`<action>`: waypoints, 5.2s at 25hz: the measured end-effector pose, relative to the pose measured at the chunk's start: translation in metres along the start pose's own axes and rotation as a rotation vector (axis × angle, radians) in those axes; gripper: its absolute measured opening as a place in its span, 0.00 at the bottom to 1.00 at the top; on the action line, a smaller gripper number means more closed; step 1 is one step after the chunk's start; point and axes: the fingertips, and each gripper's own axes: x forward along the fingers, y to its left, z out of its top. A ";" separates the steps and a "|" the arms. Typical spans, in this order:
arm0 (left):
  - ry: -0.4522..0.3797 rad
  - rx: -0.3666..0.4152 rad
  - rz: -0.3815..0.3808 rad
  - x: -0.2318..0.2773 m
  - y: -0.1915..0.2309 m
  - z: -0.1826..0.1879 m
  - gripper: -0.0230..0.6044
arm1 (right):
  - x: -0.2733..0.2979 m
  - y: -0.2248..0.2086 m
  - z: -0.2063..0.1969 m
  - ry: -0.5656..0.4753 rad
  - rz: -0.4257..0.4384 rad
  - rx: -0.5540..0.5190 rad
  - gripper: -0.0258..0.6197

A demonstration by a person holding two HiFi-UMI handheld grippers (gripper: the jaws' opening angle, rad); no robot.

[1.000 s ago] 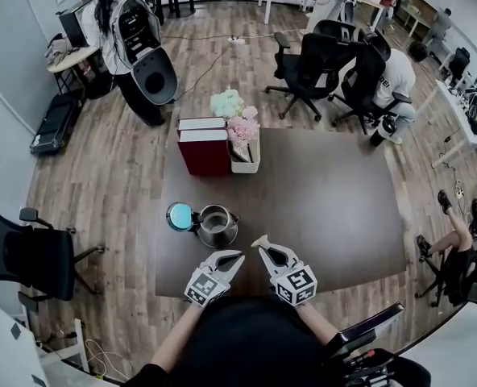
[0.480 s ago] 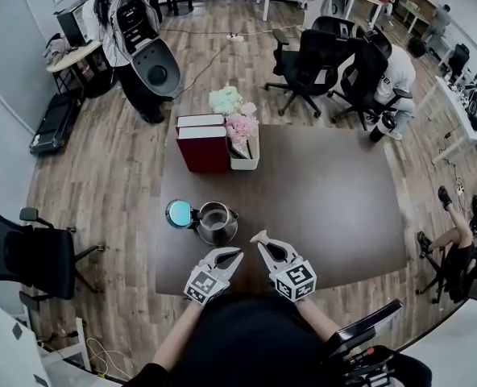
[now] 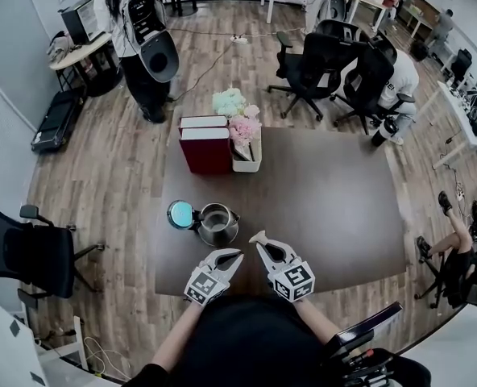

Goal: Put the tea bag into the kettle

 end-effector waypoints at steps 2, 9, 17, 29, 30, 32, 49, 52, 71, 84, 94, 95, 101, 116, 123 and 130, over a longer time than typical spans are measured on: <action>-0.001 0.001 0.001 -0.001 0.000 0.001 0.04 | 0.001 0.002 0.003 -0.003 0.002 -0.005 0.08; -0.003 0.004 0.002 -0.004 0.001 0.000 0.04 | 0.009 0.007 0.014 -0.023 0.014 -0.022 0.08; 0.003 0.002 -0.004 0.014 -0.013 0.006 0.04 | 0.005 -0.001 0.040 -0.054 0.037 -0.048 0.08; -0.011 0.001 0.041 -0.008 0.014 0.003 0.04 | 0.054 0.024 0.064 -0.075 0.112 -0.122 0.08; -0.014 0.000 0.046 -0.008 0.016 0.004 0.04 | 0.058 0.025 0.068 -0.078 0.119 -0.128 0.08; -0.018 -0.003 0.054 -0.010 0.019 0.005 0.04 | 0.065 0.028 0.074 -0.082 0.131 -0.140 0.08; -0.018 -0.055 0.111 -0.047 0.046 -0.017 0.04 | 0.172 0.067 0.031 0.094 0.201 -0.126 0.08; -0.025 -0.060 0.110 -0.032 0.041 -0.008 0.04 | 0.166 0.051 0.033 0.125 0.178 -0.162 0.08; -0.015 -0.058 0.095 -0.020 0.040 -0.008 0.04 | 0.166 0.025 -0.004 0.287 0.118 -0.254 0.08; 0.003 -0.076 0.092 -0.021 0.036 -0.017 0.04 | 0.164 0.036 -0.009 0.302 0.098 -0.431 0.08; 0.011 -0.087 0.091 -0.021 0.041 -0.020 0.04 | 0.166 0.033 -0.008 0.304 0.070 -0.490 0.08; 0.012 -0.087 0.089 -0.021 0.041 -0.021 0.04 | 0.166 0.033 -0.010 0.313 0.072 -0.495 0.08; 0.018 -0.089 0.079 -0.018 0.040 -0.024 0.04 | 0.169 0.030 -0.017 0.345 0.069 -0.493 0.08; 0.026 -0.102 0.078 -0.017 0.039 -0.030 0.04 | 0.170 0.027 -0.023 0.365 0.058 -0.476 0.08; 0.031 -0.090 0.075 -0.014 0.015 -0.016 0.04 | 0.149 0.026 -0.019 0.352 0.073 -0.462 0.08; 0.020 -0.102 0.081 -0.017 0.041 -0.028 0.04 | 0.171 0.018 -0.017 0.347 0.050 -0.445 0.08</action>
